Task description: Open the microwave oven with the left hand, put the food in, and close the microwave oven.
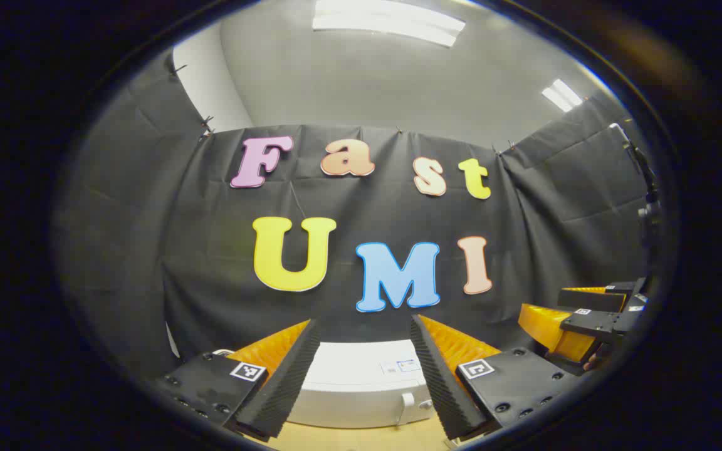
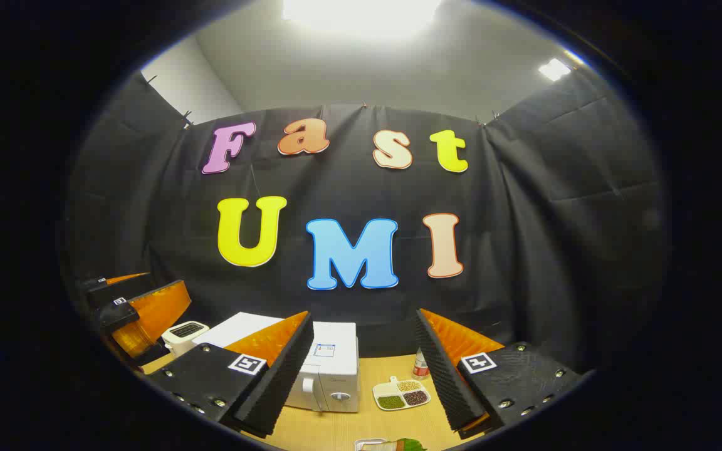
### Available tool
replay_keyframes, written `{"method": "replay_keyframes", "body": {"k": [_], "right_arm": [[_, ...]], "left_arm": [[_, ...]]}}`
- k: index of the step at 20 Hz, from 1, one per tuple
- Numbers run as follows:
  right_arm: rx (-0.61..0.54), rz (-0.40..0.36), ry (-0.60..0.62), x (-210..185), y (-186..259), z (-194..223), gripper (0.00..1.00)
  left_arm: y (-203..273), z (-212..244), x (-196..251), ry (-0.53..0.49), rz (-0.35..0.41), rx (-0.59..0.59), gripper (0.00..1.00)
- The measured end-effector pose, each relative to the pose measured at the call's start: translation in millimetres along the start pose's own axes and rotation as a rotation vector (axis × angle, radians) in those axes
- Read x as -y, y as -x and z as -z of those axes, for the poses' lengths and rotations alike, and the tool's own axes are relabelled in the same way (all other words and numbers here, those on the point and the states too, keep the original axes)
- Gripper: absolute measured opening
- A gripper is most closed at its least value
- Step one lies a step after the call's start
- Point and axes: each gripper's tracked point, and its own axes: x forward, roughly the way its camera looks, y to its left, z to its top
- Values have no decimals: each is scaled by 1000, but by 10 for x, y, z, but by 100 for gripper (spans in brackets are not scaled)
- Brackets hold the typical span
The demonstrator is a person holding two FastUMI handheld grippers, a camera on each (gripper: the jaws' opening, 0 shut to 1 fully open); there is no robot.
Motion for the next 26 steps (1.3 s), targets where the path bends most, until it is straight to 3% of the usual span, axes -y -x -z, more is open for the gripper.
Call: {"method": "replay_keyframes", "body": {"k": [19,23,26], "right_arm": [[-39,16,21,256,-260,256,97],[-75,27,35,374,-341,432,97],[-125,41,56,463,-440,611,97]], "left_arm": [[-393,324,202,11,15,26,94],[-560,841,296,-24,-11,-10,97],[-702,1336,488,-37,14,-64,96]]}}
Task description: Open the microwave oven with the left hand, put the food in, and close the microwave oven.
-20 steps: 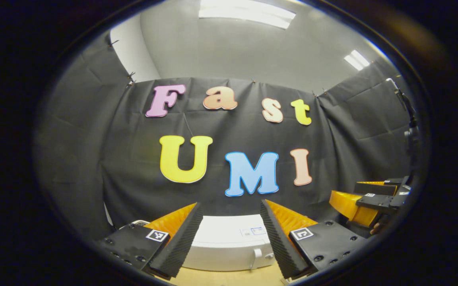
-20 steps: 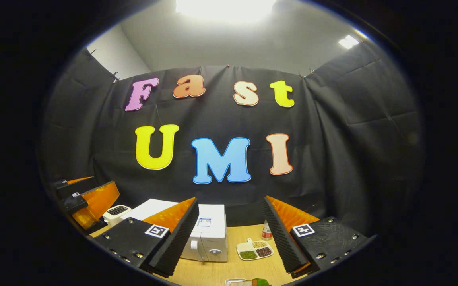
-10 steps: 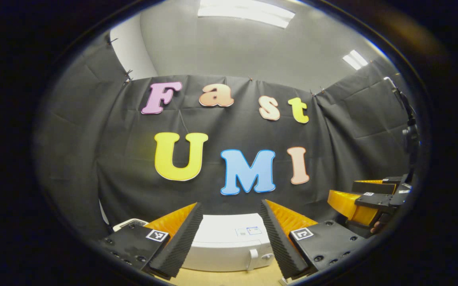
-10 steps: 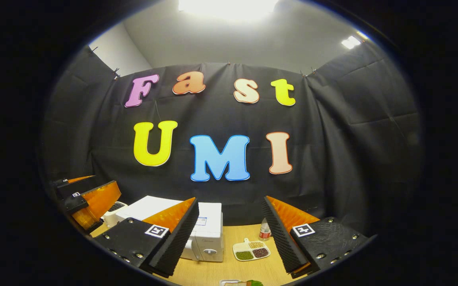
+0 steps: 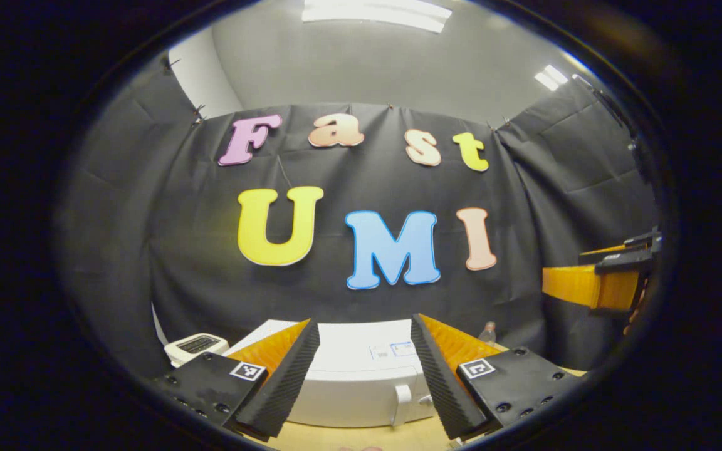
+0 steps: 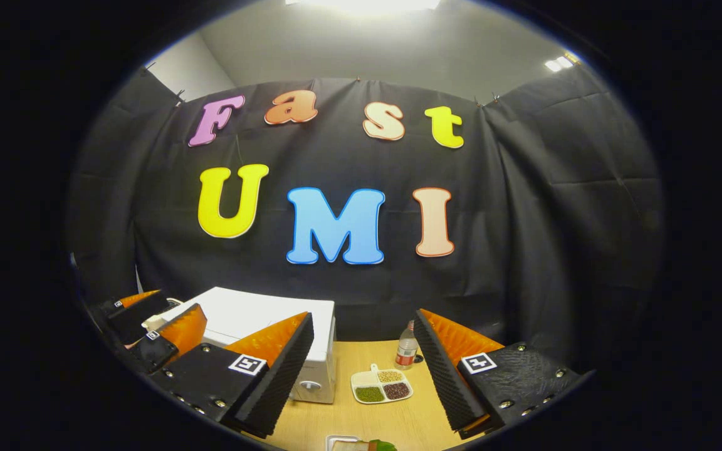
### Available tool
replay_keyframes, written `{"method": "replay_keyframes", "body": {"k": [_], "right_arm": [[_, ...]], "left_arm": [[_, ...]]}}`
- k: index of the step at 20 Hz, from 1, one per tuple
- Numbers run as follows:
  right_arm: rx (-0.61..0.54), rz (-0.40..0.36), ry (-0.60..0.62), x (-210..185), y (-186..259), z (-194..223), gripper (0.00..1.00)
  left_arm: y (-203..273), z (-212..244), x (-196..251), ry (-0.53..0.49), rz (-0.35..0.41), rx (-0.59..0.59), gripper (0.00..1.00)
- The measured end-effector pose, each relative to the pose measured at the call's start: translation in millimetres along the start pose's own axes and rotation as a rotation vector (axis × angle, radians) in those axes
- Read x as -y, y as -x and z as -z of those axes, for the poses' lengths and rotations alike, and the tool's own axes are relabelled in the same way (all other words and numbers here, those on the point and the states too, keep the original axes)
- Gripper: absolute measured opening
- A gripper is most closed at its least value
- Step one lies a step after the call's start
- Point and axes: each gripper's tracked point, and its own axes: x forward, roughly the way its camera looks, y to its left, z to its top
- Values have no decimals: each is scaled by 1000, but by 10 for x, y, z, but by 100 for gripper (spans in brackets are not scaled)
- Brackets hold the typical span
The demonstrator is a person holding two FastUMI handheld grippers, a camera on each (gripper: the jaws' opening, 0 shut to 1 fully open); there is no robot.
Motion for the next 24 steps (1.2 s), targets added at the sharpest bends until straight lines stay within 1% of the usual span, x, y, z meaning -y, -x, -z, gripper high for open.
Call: {"method": "replay_keyframes", "body": {"k": [3,4,5,6,7,10,11,12,14,15,17,18,19,20,21,23,24], "right_arm": [[-9,6,23,80,-76,24,97],[-15,6,27,114,-96,45,97],[-24,9,32,153,-112,84,97],[-36,16,41,208,-129,123,97],[-53,23,51,261,-150,181,97],[-91,42,69,406,-140,306,97],[-102,47,72,448,-141,356,97],[-113,50,74,476,-142,394,97],[-131,52,76,514,-145,458,97],[-136,51,76,520,-149,480,97],[-141,41,76,508,-160,502,97],[-141,37,78,501,-161,502,97],[-142,34,81,504,-168,514,97],[-142,33,83,506,-171,512,97],[-142,33,83,515,-168,520,97],[-145,34,75,532,-159,532,97],[-146,36,72,547,-151,537,97]], "left_arm": [[-180,481,189,-24,29,-37,96],[-226,652,225,-32,36,-55,98],[-286,858,245,-37,40,-88,97],[-346,1050,251,-36,35,-120,100],[-371,1213,258,-31,30,-145,98],[-492,1605,322,-31,28,-209,98],[-525,1714,361,-40,29,-224,93],[-562,1792,396,-49,32,-232,98],[-610,1946,447,-57,33,-255,96],[-622,2017,473,-56,34,-271,89],[-663,2087,500,-59,31,-285,81],[-686,2118,544,-48,40,-297,77],[-701,2134,625,-32,54,-297,58],[-685,2109,628,-43,41,-295,51],[-669,2109,619,-58,36,-293,34],[-667,2130,624,-22,27,-301,30],[-659,2102,626,7,23,-299,32]]}}
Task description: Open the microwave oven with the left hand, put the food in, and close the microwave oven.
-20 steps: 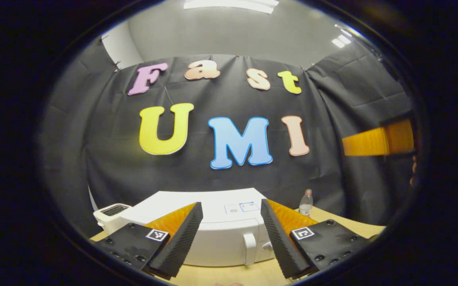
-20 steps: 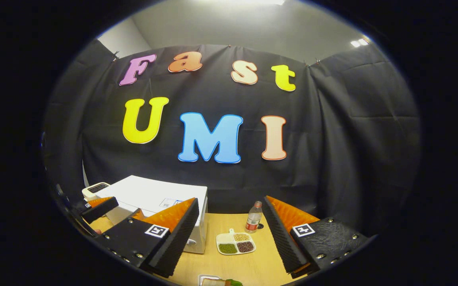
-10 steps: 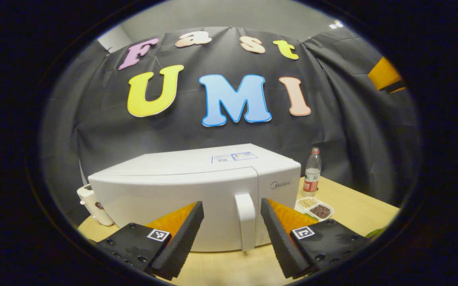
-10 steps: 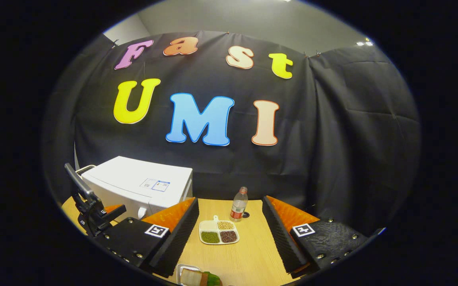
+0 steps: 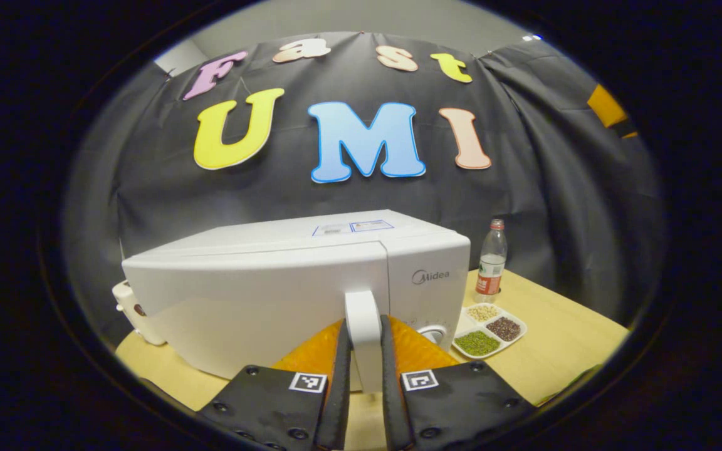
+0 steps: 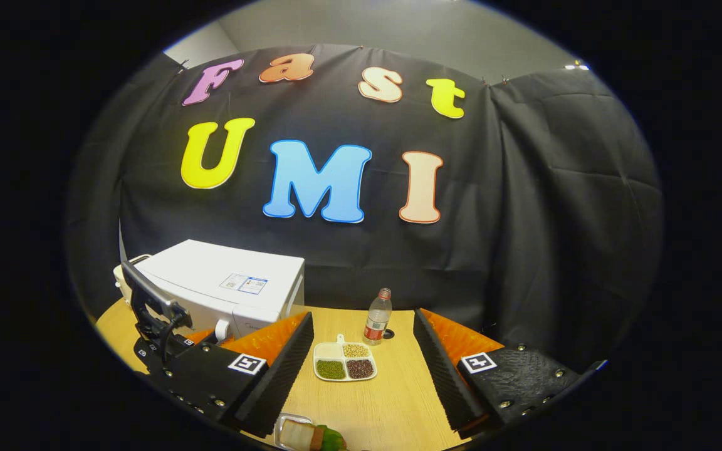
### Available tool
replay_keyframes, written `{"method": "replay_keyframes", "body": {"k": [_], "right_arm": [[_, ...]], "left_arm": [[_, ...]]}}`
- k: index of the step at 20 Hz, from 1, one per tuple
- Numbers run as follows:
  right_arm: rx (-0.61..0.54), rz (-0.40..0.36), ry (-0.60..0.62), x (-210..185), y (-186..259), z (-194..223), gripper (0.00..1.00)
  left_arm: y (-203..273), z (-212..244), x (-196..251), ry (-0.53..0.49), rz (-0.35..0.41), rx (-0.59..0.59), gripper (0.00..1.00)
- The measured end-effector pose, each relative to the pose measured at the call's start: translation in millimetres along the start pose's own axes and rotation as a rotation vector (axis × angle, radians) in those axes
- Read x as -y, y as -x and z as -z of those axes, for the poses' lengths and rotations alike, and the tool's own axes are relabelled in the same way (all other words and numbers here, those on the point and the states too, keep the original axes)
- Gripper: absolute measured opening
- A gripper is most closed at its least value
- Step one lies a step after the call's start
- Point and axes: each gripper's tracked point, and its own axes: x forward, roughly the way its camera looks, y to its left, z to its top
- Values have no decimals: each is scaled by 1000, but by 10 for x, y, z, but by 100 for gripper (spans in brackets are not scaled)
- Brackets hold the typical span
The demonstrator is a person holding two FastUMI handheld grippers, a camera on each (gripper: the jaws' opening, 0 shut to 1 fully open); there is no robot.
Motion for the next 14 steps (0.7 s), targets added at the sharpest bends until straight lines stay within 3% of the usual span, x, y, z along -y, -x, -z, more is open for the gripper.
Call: {"method": "replay_keyframes", "body": {"k": [1,2,3,7,11,14], "right_arm": [[-2,3,-4,10,1,19,97],[-8,5,-8,20,1,35,97],[-12,4,-14,18,3,55,97],[-18,2,-18,25,13,72,97],[-13,-9,-14,-23,16,50,97],[-6,-9,-20,-40,39,29,97]], "left_arm": [[-2,17,-9,15,2,-8,23],[27,-13,-19,16,1,-2,29],[19,-2,-8,21,3,-4,22],[15,-8,-10,82,46,-23,12],[45,3,-11,88,58,-49,8],[450,74,-30,38,67,-55,8]]}}
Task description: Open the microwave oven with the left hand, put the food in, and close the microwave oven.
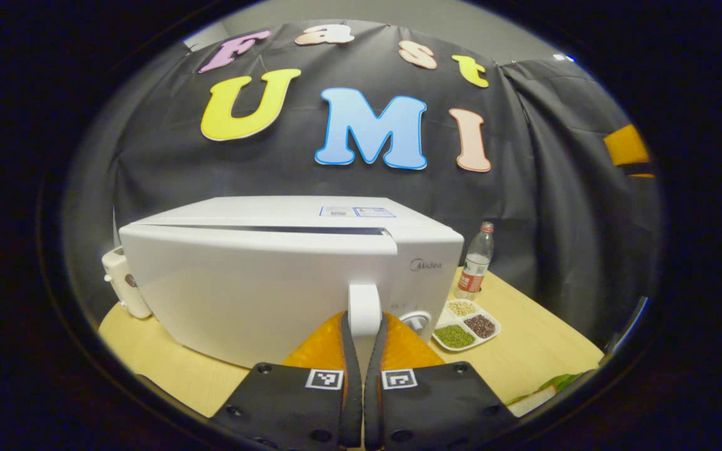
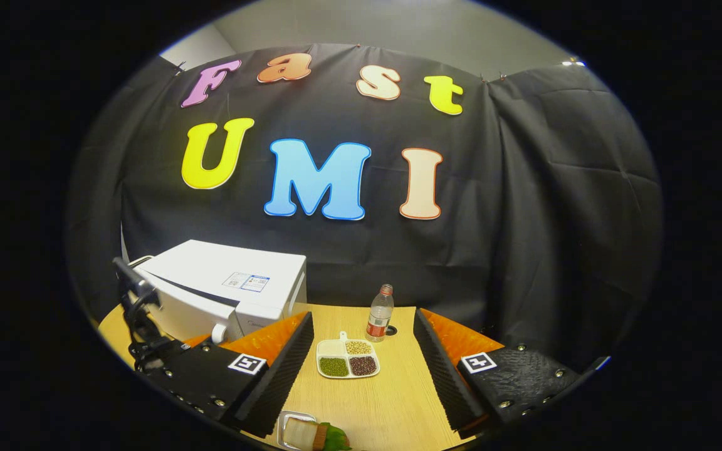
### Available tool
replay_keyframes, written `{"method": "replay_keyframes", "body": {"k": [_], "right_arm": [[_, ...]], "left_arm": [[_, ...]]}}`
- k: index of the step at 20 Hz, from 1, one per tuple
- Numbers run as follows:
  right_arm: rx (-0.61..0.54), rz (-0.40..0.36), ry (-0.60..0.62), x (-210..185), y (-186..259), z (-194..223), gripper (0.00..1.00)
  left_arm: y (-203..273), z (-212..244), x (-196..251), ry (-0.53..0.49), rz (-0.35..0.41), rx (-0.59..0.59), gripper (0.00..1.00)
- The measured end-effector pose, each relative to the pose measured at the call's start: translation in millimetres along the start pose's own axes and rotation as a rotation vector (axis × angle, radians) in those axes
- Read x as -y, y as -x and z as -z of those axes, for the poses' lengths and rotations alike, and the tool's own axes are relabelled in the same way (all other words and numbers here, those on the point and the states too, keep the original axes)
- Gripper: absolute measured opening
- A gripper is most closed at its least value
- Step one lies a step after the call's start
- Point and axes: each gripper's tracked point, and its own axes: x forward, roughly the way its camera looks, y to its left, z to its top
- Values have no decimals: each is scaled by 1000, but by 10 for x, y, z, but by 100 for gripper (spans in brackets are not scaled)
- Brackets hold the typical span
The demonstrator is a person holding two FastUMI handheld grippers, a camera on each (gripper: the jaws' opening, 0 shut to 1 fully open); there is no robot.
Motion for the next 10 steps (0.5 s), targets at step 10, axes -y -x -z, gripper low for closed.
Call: {"method": "replay_keyframes", "body": {"k": [10], "right_arm": [[30,-78,-36,-550,230,-71,97]], "left_arm": [[1100,279,-277,-90,129,-59,8]]}}
